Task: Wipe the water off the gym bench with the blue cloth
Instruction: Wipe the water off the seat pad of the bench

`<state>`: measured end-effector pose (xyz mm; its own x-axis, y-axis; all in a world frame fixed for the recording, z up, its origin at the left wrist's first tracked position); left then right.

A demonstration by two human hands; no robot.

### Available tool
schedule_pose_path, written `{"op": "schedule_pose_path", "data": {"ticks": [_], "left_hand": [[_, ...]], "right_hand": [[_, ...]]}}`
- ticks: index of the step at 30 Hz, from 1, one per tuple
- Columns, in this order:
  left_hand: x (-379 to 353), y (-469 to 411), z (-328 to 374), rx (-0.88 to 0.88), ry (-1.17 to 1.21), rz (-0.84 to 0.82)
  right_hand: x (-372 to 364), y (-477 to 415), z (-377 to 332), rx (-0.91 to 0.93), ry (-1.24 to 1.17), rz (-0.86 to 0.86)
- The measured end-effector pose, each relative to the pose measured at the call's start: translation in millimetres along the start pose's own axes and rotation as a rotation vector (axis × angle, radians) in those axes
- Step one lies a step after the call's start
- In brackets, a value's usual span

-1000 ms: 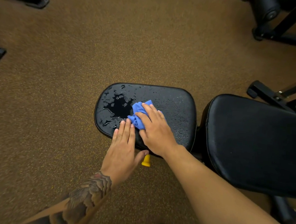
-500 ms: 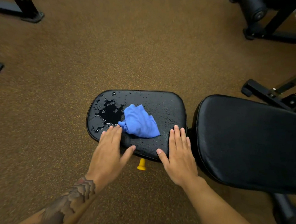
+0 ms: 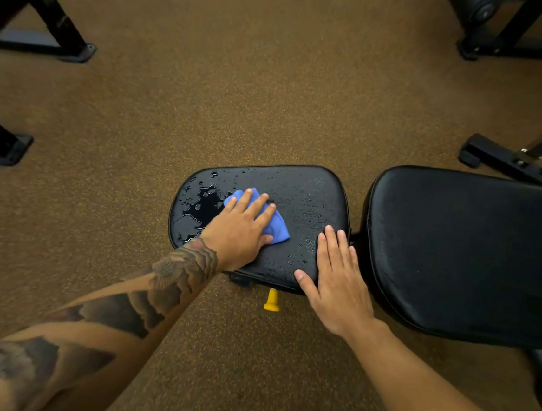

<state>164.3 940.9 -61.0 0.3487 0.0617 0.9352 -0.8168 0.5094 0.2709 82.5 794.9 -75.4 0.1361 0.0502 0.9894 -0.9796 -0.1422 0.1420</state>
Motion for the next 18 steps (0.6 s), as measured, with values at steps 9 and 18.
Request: {"op": "schedule_pose_path", "data": {"ticks": [9,18], "left_hand": [[-0.9,62.8,-57.6,0.166,0.386,0.177],[-6.3,5.5,28.8,-0.199,0.259,0.133]], "right_hand": [[-2.0,1.5,-0.1,0.009,-0.003,-0.034],[-5.0,-0.3,-0.6,-0.008,-0.024,-0.006]]}}
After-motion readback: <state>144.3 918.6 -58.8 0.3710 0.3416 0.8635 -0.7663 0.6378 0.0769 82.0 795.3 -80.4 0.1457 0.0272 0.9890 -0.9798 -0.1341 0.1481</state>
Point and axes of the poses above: each hand's wrist, its own y-axis away from the middle knuckle, its own x-axis out of the back of the hand, z = x × y, the point moved 10 cm from there along -y, towards the middle knuckle, and after that the axes turned 15 degrees about y, right-handed, at the moved point
